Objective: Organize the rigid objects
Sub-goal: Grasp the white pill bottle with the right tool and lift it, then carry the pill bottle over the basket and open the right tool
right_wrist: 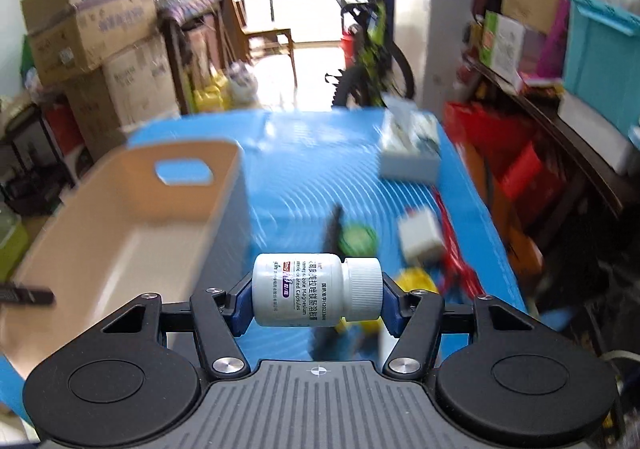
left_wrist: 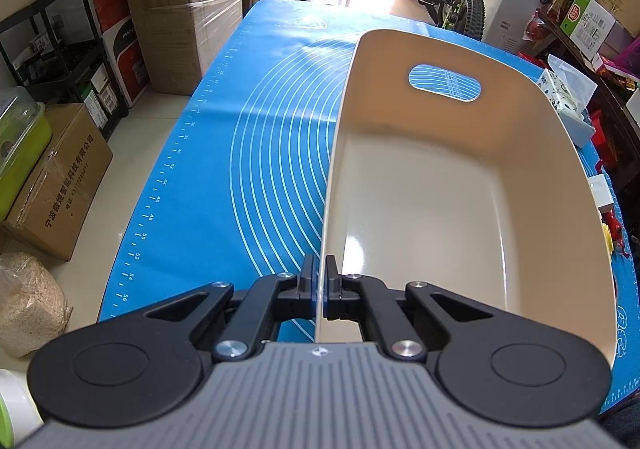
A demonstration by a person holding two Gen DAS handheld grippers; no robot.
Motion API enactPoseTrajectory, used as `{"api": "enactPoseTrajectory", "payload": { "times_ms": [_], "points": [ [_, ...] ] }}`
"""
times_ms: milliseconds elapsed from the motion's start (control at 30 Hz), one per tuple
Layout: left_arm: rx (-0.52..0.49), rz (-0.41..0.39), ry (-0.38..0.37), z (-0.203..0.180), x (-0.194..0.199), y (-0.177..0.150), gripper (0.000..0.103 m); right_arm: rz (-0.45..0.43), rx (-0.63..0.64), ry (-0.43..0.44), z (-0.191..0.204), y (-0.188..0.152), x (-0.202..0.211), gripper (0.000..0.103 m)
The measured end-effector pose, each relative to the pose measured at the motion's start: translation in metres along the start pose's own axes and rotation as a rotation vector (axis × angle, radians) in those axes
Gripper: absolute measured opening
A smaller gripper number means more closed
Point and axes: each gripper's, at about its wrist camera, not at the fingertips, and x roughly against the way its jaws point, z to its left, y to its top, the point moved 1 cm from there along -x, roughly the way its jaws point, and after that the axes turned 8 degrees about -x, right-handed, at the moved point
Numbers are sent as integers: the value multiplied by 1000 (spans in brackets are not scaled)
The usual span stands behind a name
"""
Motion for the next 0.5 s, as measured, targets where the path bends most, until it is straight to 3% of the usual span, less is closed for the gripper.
{"api": "enactPoseTrajectory", "payload": {
  "times_ms": [267, 500],
  "points": [
    [1, 0, 3, 2, 0, -1, 5, -42, 82, 96, 59, 24, -16, 64],
    [-4, 0, 3, 1, 0, 0, 5, 18, 175, 150, 107, 13, -39, 64]
  ]
}}
